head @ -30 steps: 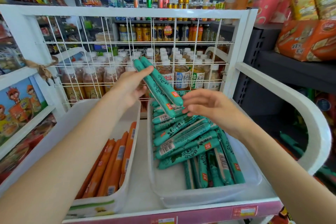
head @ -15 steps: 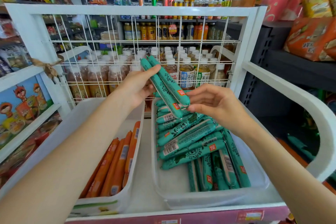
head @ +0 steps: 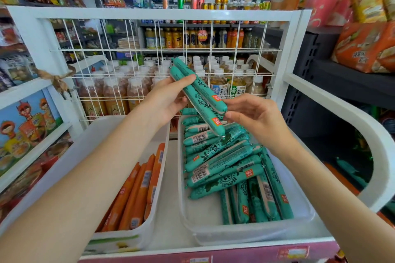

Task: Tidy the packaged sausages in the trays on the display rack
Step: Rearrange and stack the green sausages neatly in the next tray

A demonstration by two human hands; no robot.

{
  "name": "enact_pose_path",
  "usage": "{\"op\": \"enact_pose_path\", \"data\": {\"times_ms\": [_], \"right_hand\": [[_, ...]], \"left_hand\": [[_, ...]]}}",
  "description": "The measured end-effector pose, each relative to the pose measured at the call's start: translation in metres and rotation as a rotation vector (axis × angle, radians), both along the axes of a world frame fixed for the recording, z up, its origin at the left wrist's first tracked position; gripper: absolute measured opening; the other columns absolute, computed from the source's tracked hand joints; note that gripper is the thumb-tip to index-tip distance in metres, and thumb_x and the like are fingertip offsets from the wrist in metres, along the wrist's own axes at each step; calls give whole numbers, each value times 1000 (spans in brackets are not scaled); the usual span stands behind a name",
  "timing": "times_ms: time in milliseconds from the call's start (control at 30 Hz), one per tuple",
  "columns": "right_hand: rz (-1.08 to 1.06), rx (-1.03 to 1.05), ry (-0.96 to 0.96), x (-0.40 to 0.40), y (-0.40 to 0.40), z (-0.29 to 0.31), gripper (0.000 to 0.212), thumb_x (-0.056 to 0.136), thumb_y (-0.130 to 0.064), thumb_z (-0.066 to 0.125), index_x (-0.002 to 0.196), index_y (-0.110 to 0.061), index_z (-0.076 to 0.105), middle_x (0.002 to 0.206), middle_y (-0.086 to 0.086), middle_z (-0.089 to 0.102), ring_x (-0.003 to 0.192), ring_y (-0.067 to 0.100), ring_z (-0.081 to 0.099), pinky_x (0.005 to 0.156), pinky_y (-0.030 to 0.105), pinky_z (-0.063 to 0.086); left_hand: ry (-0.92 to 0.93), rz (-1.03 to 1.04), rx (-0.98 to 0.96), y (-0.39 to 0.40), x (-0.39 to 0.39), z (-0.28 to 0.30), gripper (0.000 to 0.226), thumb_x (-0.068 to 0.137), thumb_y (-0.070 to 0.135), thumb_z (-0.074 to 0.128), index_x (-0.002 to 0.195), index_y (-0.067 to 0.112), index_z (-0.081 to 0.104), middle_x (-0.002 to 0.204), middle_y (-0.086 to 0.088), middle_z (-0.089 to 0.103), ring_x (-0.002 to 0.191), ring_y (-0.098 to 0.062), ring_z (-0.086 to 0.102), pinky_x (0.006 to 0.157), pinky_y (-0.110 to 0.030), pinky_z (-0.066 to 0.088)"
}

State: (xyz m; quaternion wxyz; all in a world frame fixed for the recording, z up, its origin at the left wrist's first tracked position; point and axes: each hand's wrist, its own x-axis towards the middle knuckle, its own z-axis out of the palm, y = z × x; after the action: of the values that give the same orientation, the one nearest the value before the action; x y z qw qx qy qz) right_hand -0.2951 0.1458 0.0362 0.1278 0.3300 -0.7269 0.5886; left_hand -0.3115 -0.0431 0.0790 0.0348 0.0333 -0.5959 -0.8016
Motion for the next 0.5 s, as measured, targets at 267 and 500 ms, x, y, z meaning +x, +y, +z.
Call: {"op": "enact_pose_path", "data": {"times_ms": [267,500], "right_hand": [[-385,370,642,-3,-3,-13,25,81,-10,65,105,-5,64,92,5,63,85,1,52,84,18,47],[-383,339,633,-3,-2,-15,19,79,-8,67,98,-3,67,89,7,67,83,6,57,84,12,47]], "left_hand": [[-41,41,16,-1,-2,4,11,85,13,63,95,12,58,83,-3,66,75,-11,63,54,-14,43],[13,48,-88,2,-1,8,14,84,13,64,97,14,58,86,-1,65,77,-9,63,59,-15,46]]}}
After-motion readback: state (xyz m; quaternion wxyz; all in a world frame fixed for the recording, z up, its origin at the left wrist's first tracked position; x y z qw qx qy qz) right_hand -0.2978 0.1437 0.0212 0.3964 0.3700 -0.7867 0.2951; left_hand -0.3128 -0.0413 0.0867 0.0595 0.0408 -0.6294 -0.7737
